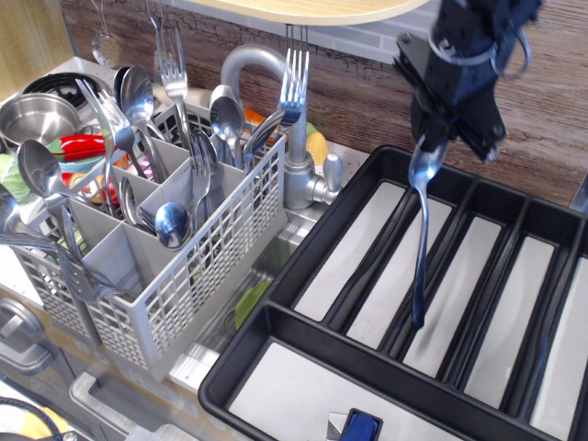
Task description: Put big spoon from basket to tray
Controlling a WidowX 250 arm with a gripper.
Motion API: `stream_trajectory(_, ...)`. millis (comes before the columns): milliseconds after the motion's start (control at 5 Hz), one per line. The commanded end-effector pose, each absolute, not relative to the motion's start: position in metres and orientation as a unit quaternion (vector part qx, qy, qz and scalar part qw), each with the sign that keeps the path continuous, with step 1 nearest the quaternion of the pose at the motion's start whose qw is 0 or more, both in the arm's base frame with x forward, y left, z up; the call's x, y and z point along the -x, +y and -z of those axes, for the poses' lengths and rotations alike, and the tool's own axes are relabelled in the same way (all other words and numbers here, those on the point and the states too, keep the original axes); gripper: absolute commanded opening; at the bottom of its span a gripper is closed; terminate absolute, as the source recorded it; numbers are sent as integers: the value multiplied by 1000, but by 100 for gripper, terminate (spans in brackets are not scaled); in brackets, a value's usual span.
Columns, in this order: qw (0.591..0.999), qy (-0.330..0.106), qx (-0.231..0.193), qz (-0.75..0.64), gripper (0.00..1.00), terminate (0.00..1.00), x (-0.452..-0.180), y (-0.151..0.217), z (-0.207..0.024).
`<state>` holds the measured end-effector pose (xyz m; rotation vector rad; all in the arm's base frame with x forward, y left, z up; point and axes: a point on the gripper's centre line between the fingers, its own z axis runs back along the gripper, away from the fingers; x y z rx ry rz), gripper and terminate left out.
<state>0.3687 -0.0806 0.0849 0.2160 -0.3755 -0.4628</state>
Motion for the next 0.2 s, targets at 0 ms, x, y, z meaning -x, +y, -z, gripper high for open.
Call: stream_trajectory(0, 950, -215, -92, 208, 0, 100, -366, -88, -71)
